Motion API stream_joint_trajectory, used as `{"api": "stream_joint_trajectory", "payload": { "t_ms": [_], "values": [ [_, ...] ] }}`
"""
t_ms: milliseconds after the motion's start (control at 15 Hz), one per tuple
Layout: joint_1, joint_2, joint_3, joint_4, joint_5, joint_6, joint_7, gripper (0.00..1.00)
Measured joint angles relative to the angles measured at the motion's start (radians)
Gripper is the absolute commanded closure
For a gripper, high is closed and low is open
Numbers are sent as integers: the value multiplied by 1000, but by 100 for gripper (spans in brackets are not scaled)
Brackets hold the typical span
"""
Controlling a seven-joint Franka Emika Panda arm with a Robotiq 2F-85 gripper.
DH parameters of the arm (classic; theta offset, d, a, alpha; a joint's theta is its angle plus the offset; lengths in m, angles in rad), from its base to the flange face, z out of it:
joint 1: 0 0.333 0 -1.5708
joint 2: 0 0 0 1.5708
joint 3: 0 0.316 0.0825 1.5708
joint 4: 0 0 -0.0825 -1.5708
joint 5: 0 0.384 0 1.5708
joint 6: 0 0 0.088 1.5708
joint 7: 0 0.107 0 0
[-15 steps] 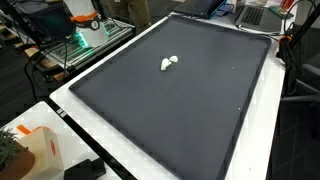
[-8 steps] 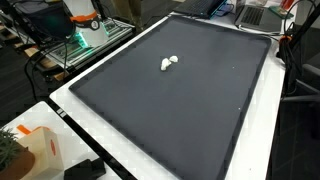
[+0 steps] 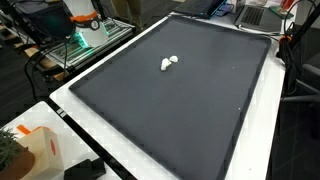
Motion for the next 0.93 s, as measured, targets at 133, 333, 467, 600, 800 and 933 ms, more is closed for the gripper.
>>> {"api": "stream_joint_trajectory", "payload": {
  "t_ms": [133, 333, 467, 600, 800, 933],
  "values": [
    [1, 34, 68, 0, -14, 0, 128, 0],
    [-7, 98, 145, 0, -49, 0, 297, 0],
    [-12, 151, 163, -1, -65, -1, 361, 0],
    [-13, 209, 161, -1, -68, 6, 386, 0],
    [-14, 306, 144, 0, -72, 101, 387, 0],
    [-24, 363, 143, 2, -80, 147, 387, 0]
  ]
}}
